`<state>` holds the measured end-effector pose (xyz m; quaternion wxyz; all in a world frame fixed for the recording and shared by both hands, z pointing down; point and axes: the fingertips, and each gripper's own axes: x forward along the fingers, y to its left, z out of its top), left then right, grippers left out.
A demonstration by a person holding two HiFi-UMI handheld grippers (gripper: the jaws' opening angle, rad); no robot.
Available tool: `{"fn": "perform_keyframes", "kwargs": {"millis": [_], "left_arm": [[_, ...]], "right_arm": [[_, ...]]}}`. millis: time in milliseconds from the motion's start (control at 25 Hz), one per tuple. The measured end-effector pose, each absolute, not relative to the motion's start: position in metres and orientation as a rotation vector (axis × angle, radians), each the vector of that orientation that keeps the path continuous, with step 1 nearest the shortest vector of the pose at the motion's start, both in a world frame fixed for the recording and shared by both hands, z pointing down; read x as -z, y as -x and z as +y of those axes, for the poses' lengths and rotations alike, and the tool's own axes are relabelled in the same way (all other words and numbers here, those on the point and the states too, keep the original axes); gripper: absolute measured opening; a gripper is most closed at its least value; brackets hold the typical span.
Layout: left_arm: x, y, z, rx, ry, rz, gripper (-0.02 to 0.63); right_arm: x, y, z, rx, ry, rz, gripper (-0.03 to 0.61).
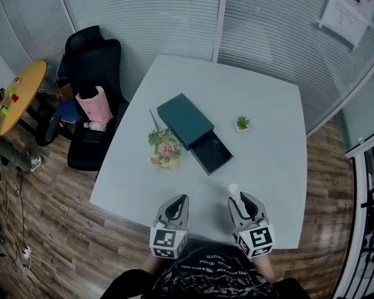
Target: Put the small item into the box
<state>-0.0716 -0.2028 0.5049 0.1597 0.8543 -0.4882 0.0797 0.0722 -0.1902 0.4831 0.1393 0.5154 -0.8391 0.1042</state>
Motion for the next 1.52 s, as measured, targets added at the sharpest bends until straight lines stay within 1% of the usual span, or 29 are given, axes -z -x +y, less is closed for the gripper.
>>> {"fn": "perform_keyframes", "kwargs": {"millis": [200,560,680,1000,1520], "left_arm": [[-0.505,0.074,-0.209,-0.219,-2.409,-1.426,0.018],[-0.511,0.078,-0.214,-0.233,-2.375,-1.437,0.018],[-0.51,0.078,-0.217,-0.237,-2.371,-1.439,0.018],[-0.52,0.077,-0.224,-0.282,-2.349,-1.441,0.018],[-0.53,0.078,-0.247,-0.349,-2.319,-1.462,0.018]], "right_arm": [[-0.454,-0.067,-0.224,-0.185,-1.395,-2.463,0.133],[-0.437,-0.054,-0.287,0.045,-1.208,-2.369,0.133],[-0.437,-0.05,-0.304,0.034,-1.144,-2.365,0.133],[-0.456,-0.037,-0.353,0.095,-0.946,-2.297,0.132],[-0.535,-0.033,-0.404,0.129,-0.682,-2.123,0.133]]}}
